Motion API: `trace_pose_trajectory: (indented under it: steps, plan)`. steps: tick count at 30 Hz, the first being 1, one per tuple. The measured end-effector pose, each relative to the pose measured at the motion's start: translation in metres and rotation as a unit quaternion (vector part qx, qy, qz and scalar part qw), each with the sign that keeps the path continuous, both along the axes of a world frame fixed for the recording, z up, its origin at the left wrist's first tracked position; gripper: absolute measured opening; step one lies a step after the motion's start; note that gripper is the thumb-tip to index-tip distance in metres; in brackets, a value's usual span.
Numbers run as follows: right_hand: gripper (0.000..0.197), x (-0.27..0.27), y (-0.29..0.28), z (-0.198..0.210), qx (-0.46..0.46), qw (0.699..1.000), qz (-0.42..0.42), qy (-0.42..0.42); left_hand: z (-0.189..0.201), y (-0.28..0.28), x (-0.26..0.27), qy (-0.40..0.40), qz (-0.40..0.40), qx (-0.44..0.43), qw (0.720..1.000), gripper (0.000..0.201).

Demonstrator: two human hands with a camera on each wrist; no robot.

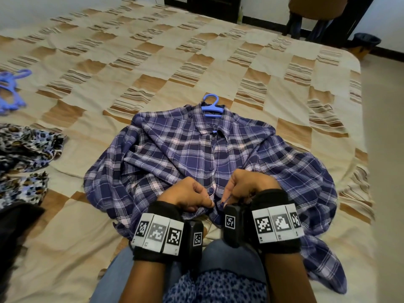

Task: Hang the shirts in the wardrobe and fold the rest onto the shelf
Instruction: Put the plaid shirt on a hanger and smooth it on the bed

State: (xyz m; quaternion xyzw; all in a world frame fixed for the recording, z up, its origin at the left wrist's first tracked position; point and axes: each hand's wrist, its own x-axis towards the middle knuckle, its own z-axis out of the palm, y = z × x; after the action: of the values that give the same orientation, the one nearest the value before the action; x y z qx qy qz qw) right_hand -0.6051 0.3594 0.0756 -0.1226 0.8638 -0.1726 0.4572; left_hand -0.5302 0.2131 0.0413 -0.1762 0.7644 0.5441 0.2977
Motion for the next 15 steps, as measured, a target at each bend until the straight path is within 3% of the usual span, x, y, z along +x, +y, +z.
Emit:
trace_pose_trajectory:
  steps: [3,7,11,15]
  plan:
    - [0.007,-0.0012,-0.0003,-0.0033,-0.022,1.0,-0.02,0.003,-0.0018,0.0003,-0.0002,0.0,0.007,0.0,1.0,0.017]
    - [0.013,-0.0056,-0.0004,-0.0058,-0.079,0.992,-0.064,0.074,-0.0033,0.0014,-0.0009,0.005,0.032,0.003,0.999,0.021]
    - [0.012,-0.004,-0.0022,-0.0021,-0.118,0.981,-0.054,0.147,-0.0025,0.0012,-0.0008,-0.01,0.034,0.0,0.999,0.017]
    - [0.011,-0.0056,-0.0037,-0.0027,-0.159,0.961,-0.057,0.217,0.0004,0.0,-0.0013,0.057,0.11,0.017,0.992,0.018]
